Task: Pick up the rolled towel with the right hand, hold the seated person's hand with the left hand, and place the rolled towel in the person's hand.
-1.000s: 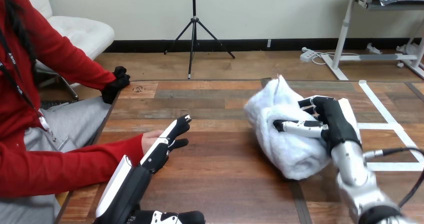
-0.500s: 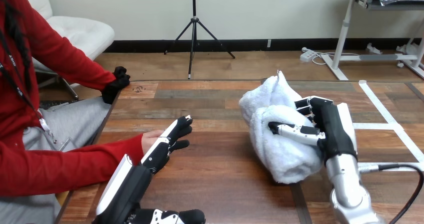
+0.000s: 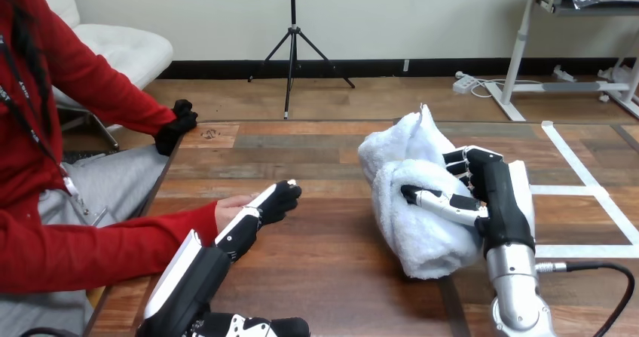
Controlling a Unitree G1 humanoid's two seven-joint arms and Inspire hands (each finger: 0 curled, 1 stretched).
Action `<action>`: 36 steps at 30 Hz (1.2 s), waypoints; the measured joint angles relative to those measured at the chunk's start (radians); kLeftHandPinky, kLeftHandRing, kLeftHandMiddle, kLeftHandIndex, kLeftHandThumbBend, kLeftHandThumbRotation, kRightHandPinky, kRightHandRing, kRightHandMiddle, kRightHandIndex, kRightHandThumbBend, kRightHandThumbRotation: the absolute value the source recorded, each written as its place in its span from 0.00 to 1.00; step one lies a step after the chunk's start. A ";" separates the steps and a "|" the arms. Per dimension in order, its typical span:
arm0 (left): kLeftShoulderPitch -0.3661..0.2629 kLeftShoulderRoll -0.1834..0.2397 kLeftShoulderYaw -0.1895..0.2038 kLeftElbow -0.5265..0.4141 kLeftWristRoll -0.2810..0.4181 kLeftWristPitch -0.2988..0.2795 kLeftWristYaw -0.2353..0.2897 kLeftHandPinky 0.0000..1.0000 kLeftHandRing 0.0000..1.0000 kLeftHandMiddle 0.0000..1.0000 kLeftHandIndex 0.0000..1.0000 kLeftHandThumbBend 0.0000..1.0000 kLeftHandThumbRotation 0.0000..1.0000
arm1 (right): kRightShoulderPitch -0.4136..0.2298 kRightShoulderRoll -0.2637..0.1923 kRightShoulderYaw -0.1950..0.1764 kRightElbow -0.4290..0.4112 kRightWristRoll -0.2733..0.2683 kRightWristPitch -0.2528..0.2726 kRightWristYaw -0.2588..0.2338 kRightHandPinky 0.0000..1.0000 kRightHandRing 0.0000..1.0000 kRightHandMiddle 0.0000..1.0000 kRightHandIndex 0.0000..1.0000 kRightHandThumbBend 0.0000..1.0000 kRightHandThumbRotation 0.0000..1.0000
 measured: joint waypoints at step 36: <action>0.048 0.000 0.105 -0.123 0.314 0.144 0.199 0.95 0.97 0.97 0.98 1.00 0.59 | 0.027 0.056 0.008 0.000 -0.068 -0.189 -0.216 0.30 0.35 0.45 0.45 0.75 0.00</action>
